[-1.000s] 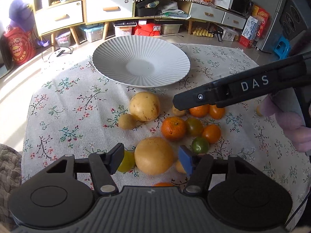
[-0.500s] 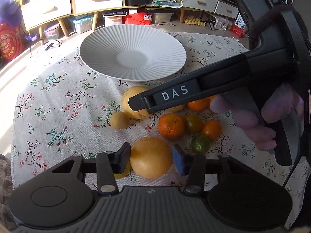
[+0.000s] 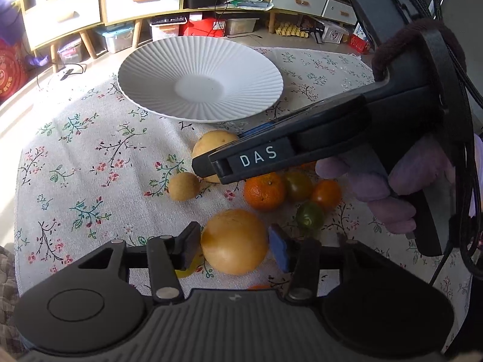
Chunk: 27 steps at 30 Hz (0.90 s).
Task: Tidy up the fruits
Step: 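Grasp the large yellow fruit with the right tool while the left tool grasps another, then carry both yellow fruits into the white bowl with both tools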
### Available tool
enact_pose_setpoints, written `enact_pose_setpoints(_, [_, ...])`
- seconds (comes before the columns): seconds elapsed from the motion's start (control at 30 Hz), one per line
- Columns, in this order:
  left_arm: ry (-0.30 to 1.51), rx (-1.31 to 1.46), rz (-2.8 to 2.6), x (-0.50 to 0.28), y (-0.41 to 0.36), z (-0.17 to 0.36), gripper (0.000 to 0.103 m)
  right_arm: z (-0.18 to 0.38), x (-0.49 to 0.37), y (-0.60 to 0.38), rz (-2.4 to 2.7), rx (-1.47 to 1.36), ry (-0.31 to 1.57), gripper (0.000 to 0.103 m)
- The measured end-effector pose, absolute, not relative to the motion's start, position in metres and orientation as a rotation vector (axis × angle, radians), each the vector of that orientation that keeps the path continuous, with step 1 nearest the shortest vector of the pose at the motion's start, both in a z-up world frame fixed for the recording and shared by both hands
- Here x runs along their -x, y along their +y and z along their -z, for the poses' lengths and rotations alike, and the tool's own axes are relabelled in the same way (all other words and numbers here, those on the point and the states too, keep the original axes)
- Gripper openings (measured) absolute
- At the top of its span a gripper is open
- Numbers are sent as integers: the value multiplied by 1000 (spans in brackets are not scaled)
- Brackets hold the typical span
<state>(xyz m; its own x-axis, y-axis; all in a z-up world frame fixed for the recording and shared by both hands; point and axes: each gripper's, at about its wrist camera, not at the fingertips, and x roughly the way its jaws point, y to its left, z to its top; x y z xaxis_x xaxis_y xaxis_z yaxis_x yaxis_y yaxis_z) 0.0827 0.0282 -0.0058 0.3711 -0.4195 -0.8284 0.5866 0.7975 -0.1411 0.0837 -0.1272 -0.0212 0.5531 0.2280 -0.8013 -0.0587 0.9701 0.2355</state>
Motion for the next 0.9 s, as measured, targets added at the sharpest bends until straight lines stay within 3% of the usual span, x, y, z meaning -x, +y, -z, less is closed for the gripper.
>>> enact_pose_setpoints(0.9, [978, -296, 607, -75, 12, 13, 39, -7, -64, -137, -125, -231, 928, 47])
